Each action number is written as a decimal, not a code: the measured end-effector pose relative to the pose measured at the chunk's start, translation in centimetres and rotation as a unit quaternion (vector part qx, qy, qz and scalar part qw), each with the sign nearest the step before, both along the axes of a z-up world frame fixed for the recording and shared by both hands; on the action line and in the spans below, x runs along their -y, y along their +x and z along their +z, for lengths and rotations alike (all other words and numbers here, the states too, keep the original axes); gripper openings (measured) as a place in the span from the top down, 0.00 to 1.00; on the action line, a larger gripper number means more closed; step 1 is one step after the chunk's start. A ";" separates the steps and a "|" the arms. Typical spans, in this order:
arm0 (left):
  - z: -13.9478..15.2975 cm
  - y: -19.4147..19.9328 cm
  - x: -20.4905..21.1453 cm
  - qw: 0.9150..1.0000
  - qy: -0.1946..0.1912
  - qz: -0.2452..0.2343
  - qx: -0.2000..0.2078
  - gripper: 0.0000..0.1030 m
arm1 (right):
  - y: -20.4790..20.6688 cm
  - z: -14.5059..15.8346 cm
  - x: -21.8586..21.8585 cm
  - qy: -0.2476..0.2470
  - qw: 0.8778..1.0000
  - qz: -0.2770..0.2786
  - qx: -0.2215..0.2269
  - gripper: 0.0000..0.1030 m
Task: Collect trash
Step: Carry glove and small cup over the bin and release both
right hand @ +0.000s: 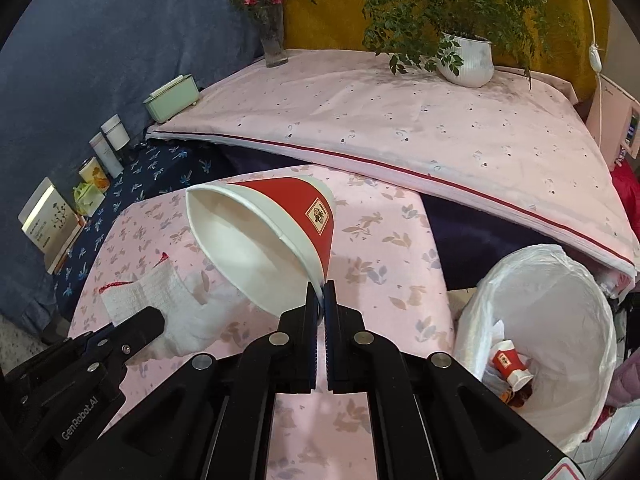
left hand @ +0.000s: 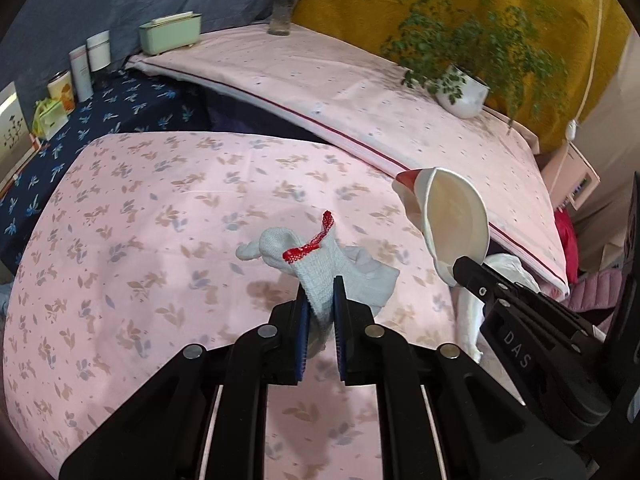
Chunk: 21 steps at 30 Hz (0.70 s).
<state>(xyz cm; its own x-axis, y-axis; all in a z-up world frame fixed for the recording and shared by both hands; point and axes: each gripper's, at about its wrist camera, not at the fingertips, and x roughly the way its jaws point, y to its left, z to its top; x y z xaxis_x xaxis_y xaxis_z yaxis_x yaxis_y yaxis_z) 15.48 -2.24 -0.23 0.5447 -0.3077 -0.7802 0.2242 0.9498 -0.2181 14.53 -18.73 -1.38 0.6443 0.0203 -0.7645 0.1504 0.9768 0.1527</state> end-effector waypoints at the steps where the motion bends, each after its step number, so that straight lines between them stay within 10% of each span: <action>1: 0.1 -0.3 0.7 1.000 0.001 -0.006 0.001 0.90 | -0.4 0.1 0.5 -0.001 1.000 0.000 0.000 0.97; 21: 0.9 -5.0 13.4 0.991 -0.015 -0.131 -0.012 0.90 | -7.9 -0.6 13.5 0.002 0.996 -0.085 -0.032 0.97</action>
